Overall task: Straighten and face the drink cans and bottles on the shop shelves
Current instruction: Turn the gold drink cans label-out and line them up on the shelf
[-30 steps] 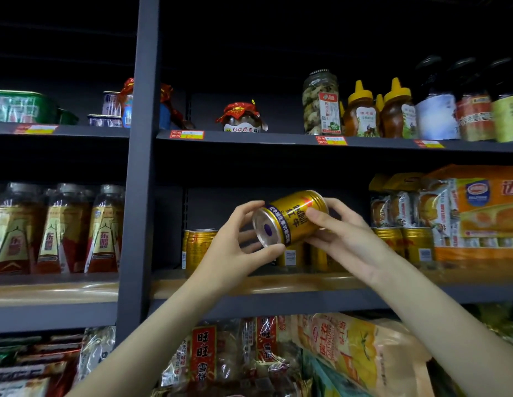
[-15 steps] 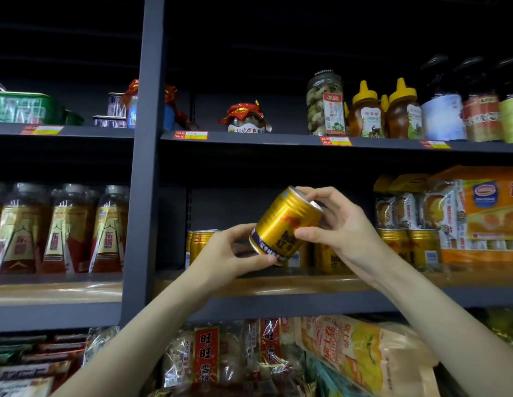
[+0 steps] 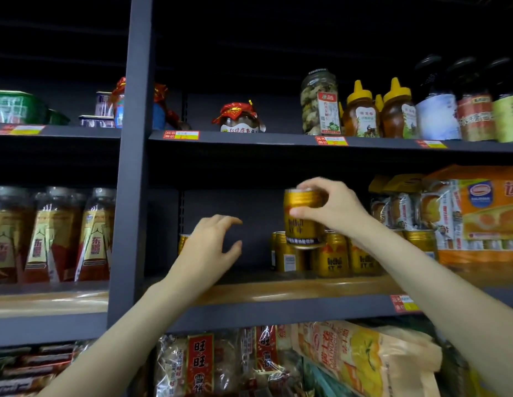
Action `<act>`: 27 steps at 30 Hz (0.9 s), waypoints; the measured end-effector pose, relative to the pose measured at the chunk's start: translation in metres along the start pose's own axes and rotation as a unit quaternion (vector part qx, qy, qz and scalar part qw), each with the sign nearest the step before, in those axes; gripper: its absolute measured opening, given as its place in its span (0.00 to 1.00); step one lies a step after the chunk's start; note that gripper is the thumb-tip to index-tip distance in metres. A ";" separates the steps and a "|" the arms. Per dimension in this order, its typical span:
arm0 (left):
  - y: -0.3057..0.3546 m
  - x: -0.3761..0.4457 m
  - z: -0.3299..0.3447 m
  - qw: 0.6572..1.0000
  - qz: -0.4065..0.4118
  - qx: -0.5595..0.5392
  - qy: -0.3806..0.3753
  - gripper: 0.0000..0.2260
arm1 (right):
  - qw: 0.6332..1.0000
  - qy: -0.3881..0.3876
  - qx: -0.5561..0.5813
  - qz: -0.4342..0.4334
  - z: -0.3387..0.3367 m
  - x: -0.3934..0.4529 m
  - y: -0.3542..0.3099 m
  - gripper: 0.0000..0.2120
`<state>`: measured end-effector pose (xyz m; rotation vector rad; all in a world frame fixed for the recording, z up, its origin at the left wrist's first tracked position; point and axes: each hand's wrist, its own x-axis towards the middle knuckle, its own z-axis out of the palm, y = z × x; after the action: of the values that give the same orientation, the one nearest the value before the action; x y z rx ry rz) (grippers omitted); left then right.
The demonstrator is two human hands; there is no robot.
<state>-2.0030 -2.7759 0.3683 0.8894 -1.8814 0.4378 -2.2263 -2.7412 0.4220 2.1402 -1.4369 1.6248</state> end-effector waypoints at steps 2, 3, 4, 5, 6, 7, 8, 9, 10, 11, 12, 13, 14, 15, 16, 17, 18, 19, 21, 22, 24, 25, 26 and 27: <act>-0.004 -0.001 0.001 0.998 0.015 0.028 0.049 0.13 | 0.997 -0.054 -0.034 0.041 0.007 0.002 0.009 0.21; -0.006 -0.001 0.001 0.997 0.005 0.042 0.065 0.12 | 0.995 -0.072 -0.055 0.052 0.012 0.000 0.011 0.21; -0.009 0.000 0.001 0.996 -0.015 0.061 0.065 0.13 | 0.992 -0.082 -0.083 0.055 0.016 -0.003 0.013 0.22; -0.012 0.000 0.002 0.995 -0.040 0.083 0.048 0.14 | 0.988 -0.088 -0.112 0.054 0.021 -0.006 0.014 0.22; -0.015 0.001 0.003 0.993 -0.062 0.102 0.021 0.15 | 0.985 -0.093 -0.140 0.050 0.025 -0.010 0.015 0.22; -0.018 0.001 0.005 0.991 -0.077 0.111 -0.006 0.16 | 0.980 -0.097 -0.167 0.044 0.029 -0.014 0.015 0.22; -0.021 0.000 0.007 0.990 -0.085 0.110 -0.025 0.17 | 0.975 -0.102 -0.193 0.041 0.031 -0.018 0.015 0.23; -0.022 -0.002 0.009 0.990 -0.085 0.107 -0.033 0.18 | 0.970 -0.107 -0.215 0.038 0.032 -0.022 0.015 0.24; -0.022 -0.004 0.012 0.990 -0.080 0.109 -0.031 0.18 | 0.964 -0.110 -0.239 0.034 0.030 -0.025 0.016 0.25; -0.022 -0.006 0.013 0.990 -0.074 0.115 -0.023 0.18 | 0.956 -0.116 -0.267 0.030 0.028 -0.026 0.017 0.27; -0.021 -0.007 0.014 0.990 -0.071 0.123 -0.015 0.18 | 0.945 -0.131 -0.298 0.029 0.024 -0.026 0.018 0.30; -0.021 -0.008 0.014 0.989 -0.069 0.128 -0.010 0.18 | 0.933 -0.150 -0.325 0.031 0.021 -0.025 0.018 0.33; -0.021 -0.007 0.014 0.989 -0.067 0.130 -0.006 0.18 | 0.924 -0.167 -0.341 0.035 0.018 -0.023 0.016 0.35; -0.023 -0.008 0.014 0.990 -0.064 0.129 -0.005 0.18 | 0.919 -0.179 -0.348 0.041 0.017 -0.020 0.014 0.36; -0.024 -0.008 0.014 0.990 -0.059 0.125 -0.003 0.18 | 0.916 -0.187 -0.351 0.045 0.017 -0.017 0.012 0.36; -0.026 -0.008 0.014 0.991 -0.054 0.119 0.001 0.18 | 0.914 -0.193 -0.353 0.047 0.018 -0.013 0.011 0.36; -0.027 -0.008 0.014 0.992 -0.050 0.113 0.005 0.18 | 0.912 -0.198 -0.355 0.050 0.020 -0.010 0.009 0.36; -0.027 -0.009 0.014 0.993 -0.049 0.109 0.008 0.17 | 0.910 -0.205 -0.357 0.055 0.023 -0.007 0.008 0.37; -0.025 -0.009 0.014 0.992 -0.058 0.109 0.006 0.17 | 0.904 -0.210 -0.367 0.065 0.030 -0.002 0.010 0.37; -0.024 -0.008 0.013 0.992 -0.062 0.108 0.004 0.16 | 0.901 -0.207 -0.374 0.069 0.034 0.000 0.012 0.36; -0.023 -0.007 0.012 0.993 -0.064 0.102 0.000 0.16 | 0.894 -0.199 -0.394 0.070 0.042 0.004 0.015 0.36; -0.024 -0.007 0.012 0.993 -0.062 0.097 -0.004 0.17 | 0.890 -0.198 -0.404 0.070 0.044 0.006 0.016 0.36; -0.025 -0.006 0.010 0.994 -0.061 0.090 -0.010 0.17 | 0.886 -0.199 -0.412 0.070 0.046 0.007 0.018 0.36; -0.026 -0.006 0.008 0.995 -0.062 0.077 -0.019 0.18 | 0.884 -0.203 -0.415 0.070 0.046 0.009 0.019 0.37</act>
<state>-1.9875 -2.7957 0.3577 1.1175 -1.8343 0.4985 -2.2078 -2.7833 0.4006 1.8903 -1.9458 0.3816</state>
